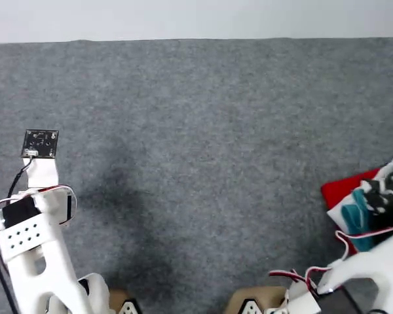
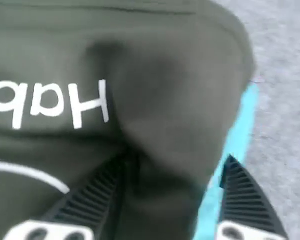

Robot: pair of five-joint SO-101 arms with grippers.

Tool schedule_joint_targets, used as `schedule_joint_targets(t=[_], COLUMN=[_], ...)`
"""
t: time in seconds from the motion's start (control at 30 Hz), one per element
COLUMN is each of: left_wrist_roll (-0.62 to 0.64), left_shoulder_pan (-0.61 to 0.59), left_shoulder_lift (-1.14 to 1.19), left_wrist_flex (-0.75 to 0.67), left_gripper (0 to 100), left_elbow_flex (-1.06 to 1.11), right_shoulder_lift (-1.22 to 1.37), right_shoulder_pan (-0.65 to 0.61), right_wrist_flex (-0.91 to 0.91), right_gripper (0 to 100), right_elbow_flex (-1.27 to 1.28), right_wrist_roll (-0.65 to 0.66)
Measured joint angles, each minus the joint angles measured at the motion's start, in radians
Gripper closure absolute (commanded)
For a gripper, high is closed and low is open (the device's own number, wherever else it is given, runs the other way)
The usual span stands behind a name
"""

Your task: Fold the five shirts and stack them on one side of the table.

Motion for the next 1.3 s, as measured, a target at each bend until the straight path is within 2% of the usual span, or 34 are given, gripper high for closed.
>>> schedule_joint_targets(t=[0.2, 0.33, 0.53, 0.57, 0.77, 0.93, 1.07, 1.17, 1.3], left_wrist_roll=[0.0, 0.0, 0.0, 0.0, 0.0, 0.0, 0.0, 0.0, 0.0], left_shoulder_pan=[0.0, 0.0, 0.0, 0.0, 0.0, 0.0, 0.0, 0.0, 0.0], left_shoulder_lift=[0.0, 0.0, 0.0, 0.0, 0.0, 0.0, 0.0, 0.0, 0.0], left_wrist_flex=[0.0, 0.0, 0.0, 0.0, 0.0, 0.0, 0.0, 0.0, 0.0], left_gripper=[100, 100, 100, 100, 100, 100, 100, 100, 100], left_elbow_flex=[0.0, 0.0, 0.0, 0.0, 0.0, 0.0, 0.0, 0.0, 0.0], right_shoulder_lift=[0.0, -0.021, -0.091, -0.092, -0.068, 0.057, 0.155, 0.16, 0.117], right_shoulder_pan=[0.068, 0.064, -0.072, -0.103, -0.249, -0.279, -0.29, -0.292, -0.292], right_wrist_flex=[0.157, 0.308, 0.457, 0.463, 0.385, 0.126, -0.069, -0.052, 0.114], right_gripper=[72.2, 80.5, 98.8, 99.3, 98.9, 99.0, 99.0, 99.0, 98.9], right_elbow_flex=[-0.124, -0.242, -0.321, -0.321, -0.236, -0.057, -0.026, -0.044, -0.14], right_wrist_roll=[0.023, 0.023, -0.015, -0.018, -0.023, -0.026, -0.026, -0.026, -0.028])
